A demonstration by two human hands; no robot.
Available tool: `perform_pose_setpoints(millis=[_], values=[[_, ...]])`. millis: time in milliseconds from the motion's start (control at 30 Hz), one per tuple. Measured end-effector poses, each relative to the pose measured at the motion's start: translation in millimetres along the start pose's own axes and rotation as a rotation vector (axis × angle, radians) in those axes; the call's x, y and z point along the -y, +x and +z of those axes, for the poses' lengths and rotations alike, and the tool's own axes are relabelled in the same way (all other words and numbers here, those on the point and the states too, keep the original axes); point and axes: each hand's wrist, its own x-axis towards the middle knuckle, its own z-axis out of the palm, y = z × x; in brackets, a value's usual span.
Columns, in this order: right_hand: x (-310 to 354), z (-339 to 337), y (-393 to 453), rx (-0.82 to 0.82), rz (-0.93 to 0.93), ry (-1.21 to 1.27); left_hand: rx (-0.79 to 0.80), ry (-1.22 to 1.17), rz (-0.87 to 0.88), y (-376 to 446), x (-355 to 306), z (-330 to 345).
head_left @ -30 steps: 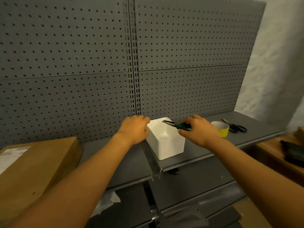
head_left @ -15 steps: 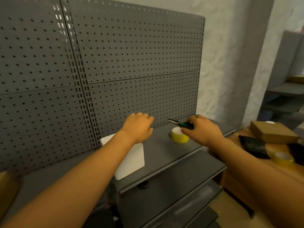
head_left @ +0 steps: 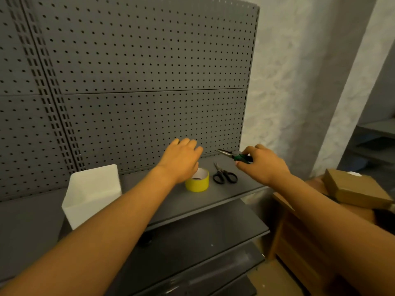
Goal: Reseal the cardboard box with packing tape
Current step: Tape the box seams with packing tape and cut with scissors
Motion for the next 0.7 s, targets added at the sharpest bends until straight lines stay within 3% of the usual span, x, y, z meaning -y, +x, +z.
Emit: perform_pose_setpoints(millis=[300, 700], values=[[-51, 25, 35, 0.009, 0.056, 0.040, -0.032, 0.020, 0.059, 57, -19, 26], [-98, 60, 75, 0.099, 0.186, 0.009, 0.016, -0.138, 0.082, 114, -40, 88]])
